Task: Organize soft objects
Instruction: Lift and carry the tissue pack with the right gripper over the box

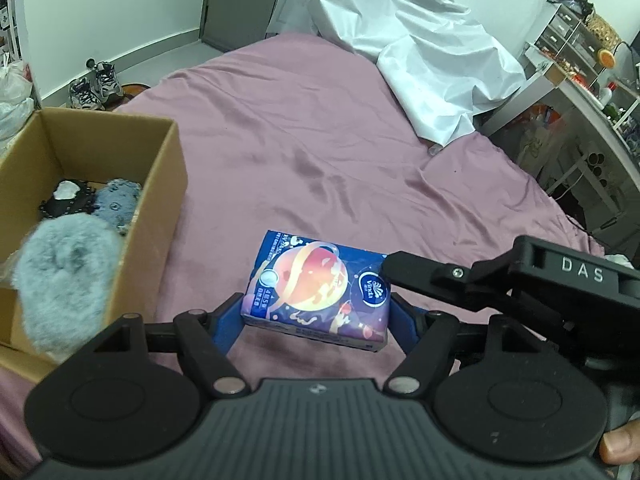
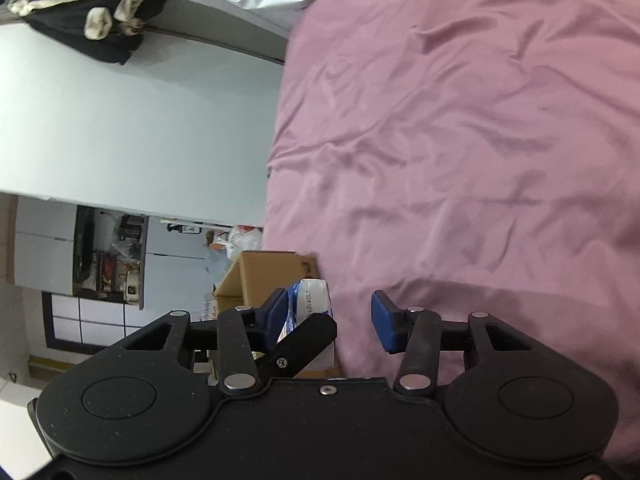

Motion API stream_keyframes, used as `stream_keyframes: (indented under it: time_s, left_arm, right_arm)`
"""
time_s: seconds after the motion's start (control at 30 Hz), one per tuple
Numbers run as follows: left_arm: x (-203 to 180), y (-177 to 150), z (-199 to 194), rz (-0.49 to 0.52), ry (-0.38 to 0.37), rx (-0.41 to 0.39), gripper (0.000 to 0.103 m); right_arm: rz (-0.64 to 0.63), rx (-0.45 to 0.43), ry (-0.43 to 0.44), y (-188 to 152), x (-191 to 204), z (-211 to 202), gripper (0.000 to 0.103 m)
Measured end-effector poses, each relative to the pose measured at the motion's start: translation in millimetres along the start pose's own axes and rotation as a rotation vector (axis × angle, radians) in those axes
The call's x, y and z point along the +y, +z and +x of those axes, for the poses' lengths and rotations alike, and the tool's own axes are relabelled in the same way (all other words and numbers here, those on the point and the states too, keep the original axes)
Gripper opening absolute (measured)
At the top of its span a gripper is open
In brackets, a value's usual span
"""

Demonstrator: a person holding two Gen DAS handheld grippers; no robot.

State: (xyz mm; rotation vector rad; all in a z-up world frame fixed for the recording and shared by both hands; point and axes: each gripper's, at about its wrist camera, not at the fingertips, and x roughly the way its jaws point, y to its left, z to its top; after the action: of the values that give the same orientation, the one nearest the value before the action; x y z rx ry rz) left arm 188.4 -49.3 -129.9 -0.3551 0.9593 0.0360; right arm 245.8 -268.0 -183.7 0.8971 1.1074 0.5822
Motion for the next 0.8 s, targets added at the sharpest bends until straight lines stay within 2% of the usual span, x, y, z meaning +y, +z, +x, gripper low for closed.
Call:
stream_keyframes:
  time_s: [0.1, 0.17, 0.4, 0.6, 0.8]
  left_arm:
    - [4.4, -1.5, -12.5, 0.011, -0.011, -0.009, 0.074]
    - [8.6, -2.4, -19.3, 0.015, -0.018, -0.007, 0.074]
    - [24.0, -9.2, -40.1, 0.024, -0.017, -0.001, 0.074]
    - [45.2, -9.1, -53.8, -0.007, -0.01, -0.002, 0.074]
    - [65.7, 0.3, -76.5, -0.022, -0.01, -0.043, 0.074]
  right_arm:
    - [-0.012, 0.006, 0.021, -6.9, 8.0, -1.2, 0.041]
    - [-0.022, 0.011, 0.038, -11.7, 13.3, -2.2, 0.034]
    - [-0.042, 0.04, 0.078, -30.1, 27.2, 0.1, 0.022]
    - [-0.075, 0.056, 0.086, -47.0, 44.6, 11.8, 0.019]
    - [-0.104, 0.05, 0.117, -57.2, 69.6, 21.0, 0.019]
